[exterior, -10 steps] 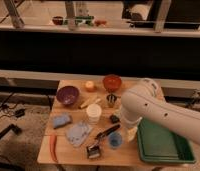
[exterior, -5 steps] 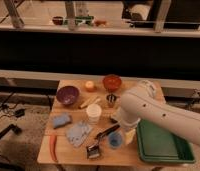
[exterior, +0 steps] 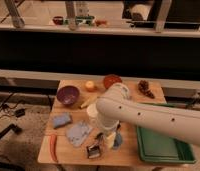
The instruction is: Wipe red bowl with brush
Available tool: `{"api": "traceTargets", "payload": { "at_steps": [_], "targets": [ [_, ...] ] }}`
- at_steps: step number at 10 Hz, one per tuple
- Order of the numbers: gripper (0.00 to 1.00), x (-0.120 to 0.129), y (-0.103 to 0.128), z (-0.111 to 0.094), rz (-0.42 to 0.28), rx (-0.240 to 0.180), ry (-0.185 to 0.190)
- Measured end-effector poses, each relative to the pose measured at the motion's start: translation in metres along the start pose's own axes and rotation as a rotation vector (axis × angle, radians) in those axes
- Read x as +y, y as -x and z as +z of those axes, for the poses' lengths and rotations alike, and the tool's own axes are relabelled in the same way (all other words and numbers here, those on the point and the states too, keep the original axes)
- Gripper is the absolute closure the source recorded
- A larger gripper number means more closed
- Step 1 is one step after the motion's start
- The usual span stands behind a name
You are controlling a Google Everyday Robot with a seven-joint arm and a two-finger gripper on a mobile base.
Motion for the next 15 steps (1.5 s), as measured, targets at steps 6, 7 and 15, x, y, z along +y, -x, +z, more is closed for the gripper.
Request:
{"api": "traceTargets", "payload": {
  "at_steps": [6,7,15],
  "targets": [
    [0.20,-0.017,0.016,0.009,0.040,-0.025,-0.044],
    [0.20,-0.018,0.014,0.013,0.063,-0.024,-0.047],
    [0.20,-0.030,0.011,0.052,0.170,-0.033,-0.075]
  ]
}}
